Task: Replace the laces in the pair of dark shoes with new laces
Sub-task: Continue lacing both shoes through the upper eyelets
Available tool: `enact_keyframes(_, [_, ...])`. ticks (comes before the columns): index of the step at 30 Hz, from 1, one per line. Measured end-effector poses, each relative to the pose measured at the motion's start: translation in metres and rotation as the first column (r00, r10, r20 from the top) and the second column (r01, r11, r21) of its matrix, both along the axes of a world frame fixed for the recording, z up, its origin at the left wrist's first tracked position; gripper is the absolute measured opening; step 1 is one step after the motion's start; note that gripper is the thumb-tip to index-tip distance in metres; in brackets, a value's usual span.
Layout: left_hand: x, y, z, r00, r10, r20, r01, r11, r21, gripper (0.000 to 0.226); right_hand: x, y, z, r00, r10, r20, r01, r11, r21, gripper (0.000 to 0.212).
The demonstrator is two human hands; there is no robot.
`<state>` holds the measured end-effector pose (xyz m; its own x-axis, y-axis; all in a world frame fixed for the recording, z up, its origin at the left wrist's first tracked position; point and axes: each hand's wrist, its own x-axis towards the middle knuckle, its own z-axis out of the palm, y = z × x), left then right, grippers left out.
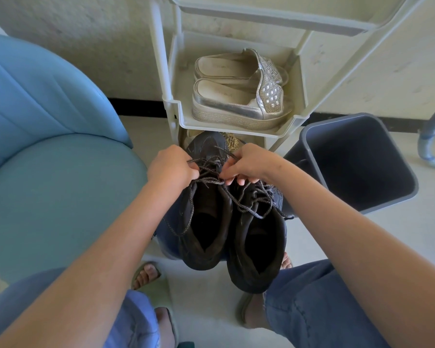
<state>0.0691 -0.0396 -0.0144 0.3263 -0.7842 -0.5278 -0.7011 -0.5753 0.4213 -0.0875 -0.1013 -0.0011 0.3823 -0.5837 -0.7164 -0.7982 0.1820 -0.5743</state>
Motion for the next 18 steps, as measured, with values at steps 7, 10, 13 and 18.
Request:
enact_keyframes(7, [0.004, -0.002, -0.006, 0.992, -0.059, -0.112, 0.064, 0.997, 0.042, 0.003, -0.001, -0.003, 0.001, 1.0, -0.002, 0.019, 0.004, 0.994, -0.112, 0.013])
enact_keyframes(10, [0.004, 0.001, -0.01, 0.974, -0.053, -0.219, 0.055, 0.998, 0.001, 0.003, 0.004, 0.0, -0.003, 0.998, 0.046, 0.03, -0.042, 0.99, -0.135, 0.013])
enact_keyframes(13, [0.007, 0.0, -0.011, 0.945, 0.03, -0.327, 0.005, 0.995, 0.104, 0.004, 0.008, 0.0, -0.004, 0.997, 0.079, 0.02, -0.075, 0.983, -0.166, 0.013])
enact_keyframes(18, [0.013, 0.0, -0.014, 0.9, 0.163, -0.405, -0.079, 0.973, 0.215, 0.005, 0.006, -0.003, -0.004, 0.997, 0.083, -0.002, -0.082, 0.982, -0.168, 0.015])
